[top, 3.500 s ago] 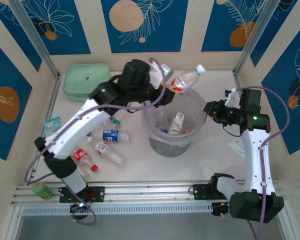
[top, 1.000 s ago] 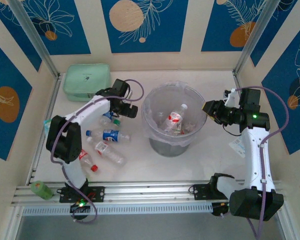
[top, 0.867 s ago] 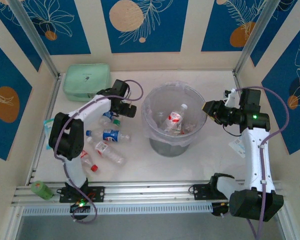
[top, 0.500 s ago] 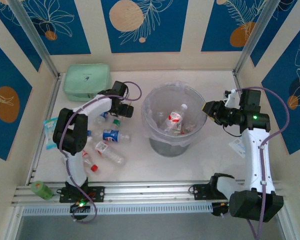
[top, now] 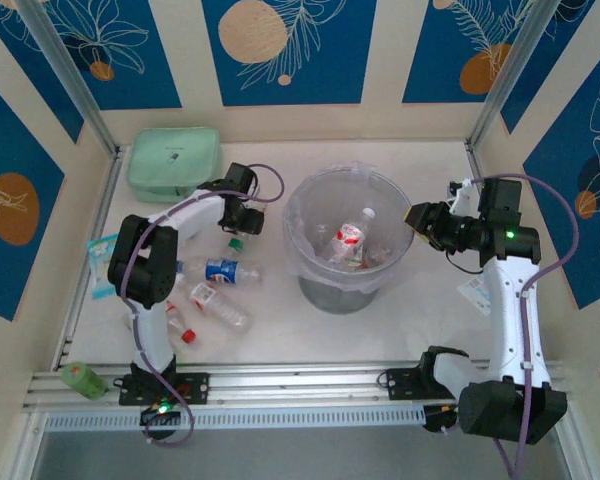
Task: Put the plastic bottles in the bin
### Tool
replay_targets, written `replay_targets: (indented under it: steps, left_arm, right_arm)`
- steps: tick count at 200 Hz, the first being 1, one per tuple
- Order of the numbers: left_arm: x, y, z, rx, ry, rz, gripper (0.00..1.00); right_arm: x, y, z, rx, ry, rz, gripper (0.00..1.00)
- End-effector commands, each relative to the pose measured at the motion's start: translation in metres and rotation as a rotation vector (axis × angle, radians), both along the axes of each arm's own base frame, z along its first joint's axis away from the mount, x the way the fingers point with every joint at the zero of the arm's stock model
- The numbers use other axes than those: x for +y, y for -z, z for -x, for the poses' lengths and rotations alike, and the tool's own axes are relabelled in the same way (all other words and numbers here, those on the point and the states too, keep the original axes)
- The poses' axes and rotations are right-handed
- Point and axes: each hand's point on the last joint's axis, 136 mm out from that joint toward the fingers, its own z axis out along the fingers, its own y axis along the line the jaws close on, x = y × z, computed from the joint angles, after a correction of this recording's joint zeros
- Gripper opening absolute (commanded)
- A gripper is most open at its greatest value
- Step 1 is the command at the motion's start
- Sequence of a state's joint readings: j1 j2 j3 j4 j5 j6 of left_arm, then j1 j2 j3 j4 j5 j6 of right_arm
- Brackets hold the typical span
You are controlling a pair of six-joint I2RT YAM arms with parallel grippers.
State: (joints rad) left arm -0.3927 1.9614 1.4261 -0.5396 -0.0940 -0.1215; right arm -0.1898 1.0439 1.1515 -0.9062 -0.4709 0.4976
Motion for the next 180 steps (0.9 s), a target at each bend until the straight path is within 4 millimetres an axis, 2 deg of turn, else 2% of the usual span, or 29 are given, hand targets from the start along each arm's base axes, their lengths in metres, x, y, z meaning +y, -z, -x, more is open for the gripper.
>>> replay_targets:
  steps: [1, 16, 35, 52, 80, 126, 155, 180]
  left_arm:
    - [-0.004, -0.019, -0.007, -0.031, 0.004, 0.029, 0.62]
    - [-0.002, -0.035, -0.008, -0.060, 0.002, 0.030, 0.62]
    - [0.000, -0.066, -0.009, -0.115, 0.003, 0.038, 0.61]
    - [0.002, -0.102, -0.008, -0.174, 0.001, 0.055, 0.60]
    - [0.006, -0.171, 0.000, -0.302, -0.002, 0.105, 0.54]
    - [0.016, -0.281, 0.038, -0.518, -0.009, 0.227, 0.44]
    - [-0.003, -0.341, 0.074, -0.625, 0.059, 0.405, 0.36]
    - [-0.033, -0.379, 0.098, -0.691, 0.152, 0.466, 0.30]
  right_arm:
    - [0.003, -0.007, 0.004, -0.015, -0.014, -0.001, 0.41]
    - [0.003, -0.007, 0.004, -0.015, -0.013, -0.002, 0.41]
    - [0.004, -0.011, 0.002, -0.021, -0.016, -0.013, 0.41]
    - [0.005, -0.014, 0.001, -0.029, -0.017, -0.019, 0.41]
    - [0.006, -0.021, 0.001, -0.048, -0.023, -0.030, 0.42]
    - [0.007, -0.026, 0.000, -0.054, -0.023, -0.030, 0.66]
    - [0.003, -0.025, 0.000, -0.045, -0.011, -0.009, 0.77]
    - [0.001, -0.022, 0.000, -0.038, 0.000, -0.001, 0.81]
